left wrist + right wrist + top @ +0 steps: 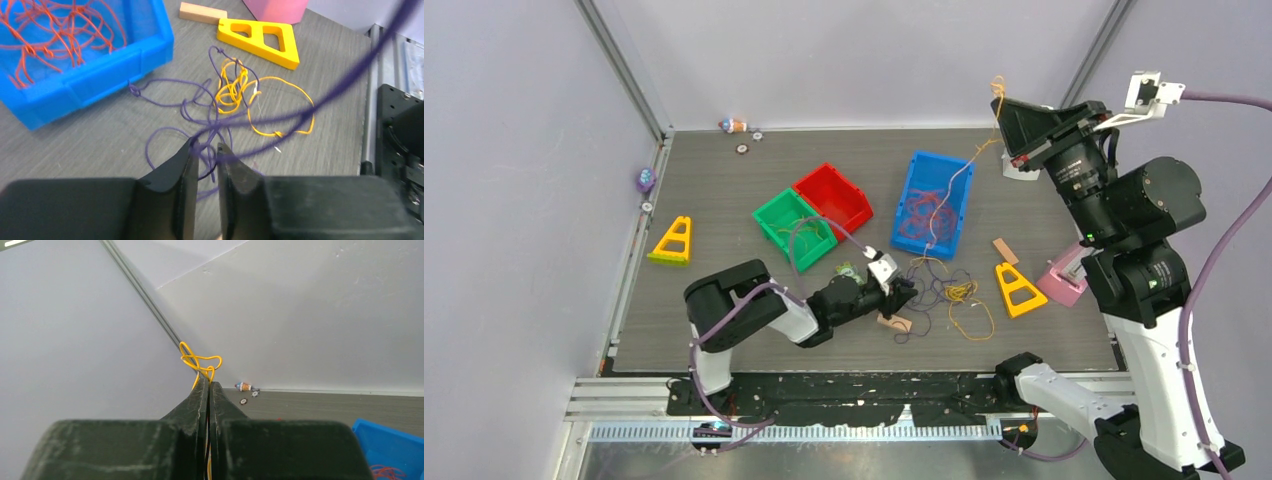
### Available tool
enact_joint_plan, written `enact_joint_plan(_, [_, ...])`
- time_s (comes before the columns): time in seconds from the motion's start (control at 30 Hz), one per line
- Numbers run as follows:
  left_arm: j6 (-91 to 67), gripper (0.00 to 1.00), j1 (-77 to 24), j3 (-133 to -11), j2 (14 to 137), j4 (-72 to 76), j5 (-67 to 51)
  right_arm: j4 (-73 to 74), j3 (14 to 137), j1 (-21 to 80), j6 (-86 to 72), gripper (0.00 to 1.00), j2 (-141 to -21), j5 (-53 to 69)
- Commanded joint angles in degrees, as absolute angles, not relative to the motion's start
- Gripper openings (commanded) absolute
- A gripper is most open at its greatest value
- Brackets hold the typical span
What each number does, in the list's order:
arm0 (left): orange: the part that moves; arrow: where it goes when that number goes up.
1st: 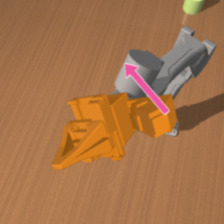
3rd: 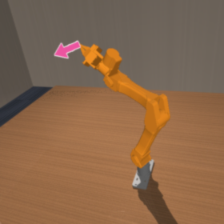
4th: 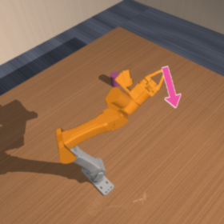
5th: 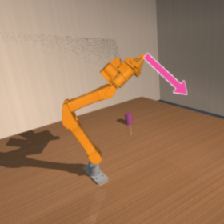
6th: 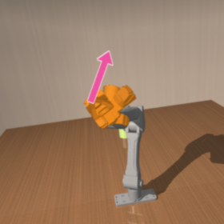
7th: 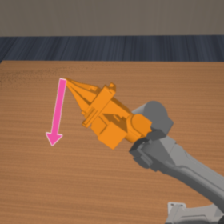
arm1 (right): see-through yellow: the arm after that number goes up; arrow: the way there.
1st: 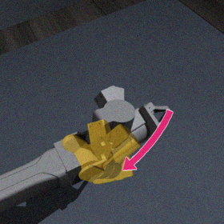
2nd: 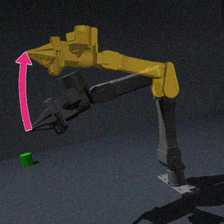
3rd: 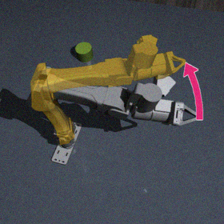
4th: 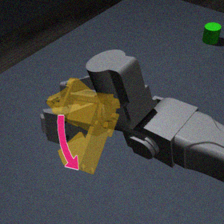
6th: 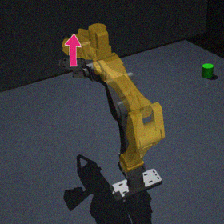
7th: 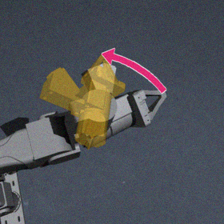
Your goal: Untangle the cables
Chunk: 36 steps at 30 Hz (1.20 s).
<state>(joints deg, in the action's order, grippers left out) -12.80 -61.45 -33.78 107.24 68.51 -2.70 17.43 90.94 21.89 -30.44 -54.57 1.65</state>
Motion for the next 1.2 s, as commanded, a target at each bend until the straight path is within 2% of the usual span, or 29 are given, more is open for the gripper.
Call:
enact_joint_plan(0.0, [-13.97,0.08,-61.67,-39.29,109.5,75.55,0.68,14.9,90.77,21.88,-32.16,0.05,-51.92,-2.71])
enact_joint_plan(0.03, [-13.88,0.0,-61.62,-40.27,109.64,75.49,0.4,14.7,89.25,21.88,-32.65,0.05,-50.82,-4.46])
enact_joint_plan(0.2, [-11.07,0.0,-61.56,-36.02,104.61,75.3,2.73,18.56,86.02,21.95,-29.53,0.05,-47.55,-12.96])
enact_joint_plan(0.33, [-11.01,0.0,-59.83,-27.56,93.49,68.02,3.25,28.43,83.97,21.94,-24.73,0.05,-46.88,-22.38])
enact_joint_plan(0.43, [-13.14,0.0,-56.94,-27.71,81.84,44.65,-1.88,32.65,76.98,21.89,-21.83,0.05,-45.46,-27.45])
enact_joint_plan(0.57, [-8.47,0.0,-56.45,-36.04,70.85,10.08,1.18,36.69,66.33,21.9,-20.03,0.07,-44.11,-27.14])
enact_joint_plan(0.63, [-6.76,0.0,-55.28,-40.7,68.33,-6.49,2.64,36.7,61.09,21.93,-19.73,0.14,-43.89,-22.44])
enact_joint_plan(0.67, [-5.9,0.0,-54.18,-43.33,67.75,-12.17,2.07,36.41,59.64,21.91,-19.0,0.31,-43.96,-17.41])
enact_joint_plan(0.7, [-5.24,0.0,-53.09,-45.66,67.4,-17.75,1.62,35.67,57.01,21.89,-18.33,0.6,-44.32,-14.64])
enact_joint_plan(0.77, [-3.55,0.0,-51.01,-49.58,66.73,-25.72,1.54,34.54,54.39,21.89,-16.67,0.91,-45.35,-6.81])
enact_joint_plan(0.83, [-1.98,0.0,-50.14,-51.75,65.39,-29.77,2.68,32.68,52.59,21.88,-13.37,0.99,-45.98,1.56])
enact_joint_plan(1.03, [3.05,0.0,-50.01,-52.25,58.59,-29.28,6.56,26.35,50.33,23.5,-7.99,1.0,-44.94,23.24])
enact_joint_plan(1.17, [4.71,0.0,-50.03,-53.09,56.11,-29.51,6.89,20.62,48.68,31.85,-5.8,0.99,-45.41,24.28])
